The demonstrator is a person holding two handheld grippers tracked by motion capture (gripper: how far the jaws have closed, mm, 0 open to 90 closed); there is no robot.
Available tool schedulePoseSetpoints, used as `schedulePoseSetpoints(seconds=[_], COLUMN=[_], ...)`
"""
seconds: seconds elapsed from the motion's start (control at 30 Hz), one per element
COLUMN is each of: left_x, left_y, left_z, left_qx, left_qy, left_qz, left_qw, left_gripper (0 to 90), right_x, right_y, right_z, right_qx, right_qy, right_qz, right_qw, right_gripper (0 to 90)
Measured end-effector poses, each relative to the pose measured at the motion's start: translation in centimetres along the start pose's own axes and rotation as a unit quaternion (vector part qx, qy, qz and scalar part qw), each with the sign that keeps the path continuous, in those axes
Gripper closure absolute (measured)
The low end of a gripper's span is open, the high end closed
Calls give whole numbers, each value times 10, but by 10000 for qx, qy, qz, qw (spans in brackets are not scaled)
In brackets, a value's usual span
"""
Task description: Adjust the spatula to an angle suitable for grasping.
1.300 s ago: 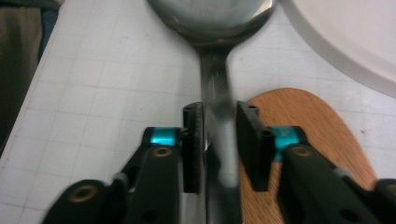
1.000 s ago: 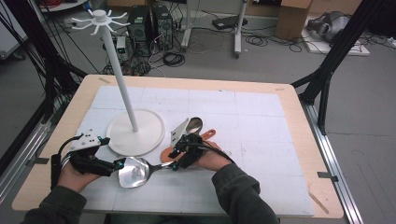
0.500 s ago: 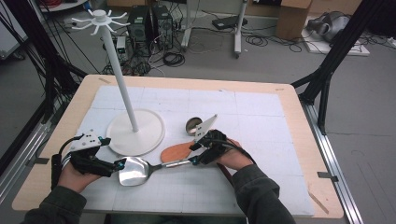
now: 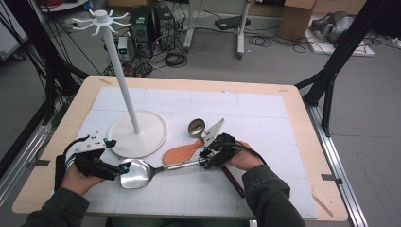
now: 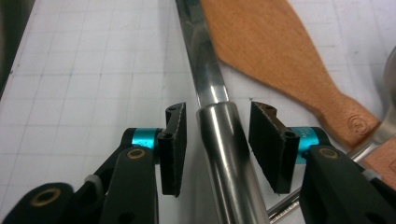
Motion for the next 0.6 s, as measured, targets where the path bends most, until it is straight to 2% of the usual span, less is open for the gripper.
schedulePoseSetpoints(seconds=[0.1,0.33,0.43,0.6], left_x=[3,15,19,22], left_y=[-2,-7,-10,-13], left_z=[-2,-8,-9,-10], left_qx=[-39,-132,-201,-271], left_qy=[-40,-191,-241,-275], left_qz=[45,234,306,389], left_qw=[10000,9995,9990,9985], left_gripper=[19,37,37,79], right_x=[1,4,2,-2], right_y=[-2,-7,-6,0], right_z=[2,6,4,-2], right_qx=[-68,-185,-263,-124], right_qy=[100,112,252,383], right_qz=[-55,-167,-235,-201], right_qw=[9999,9996,9991,9990], right_gripper=[605,645,663,679])
Point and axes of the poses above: each handheld gripper's, and its own axes: y roughly backward along the jaws, z roughly out of its underside, x roughly to its right, the point moved 1 cm from there along -y, roughly forward along the jaws, and after that the axes turned 15 degrees about y, right-handed, at the moved point
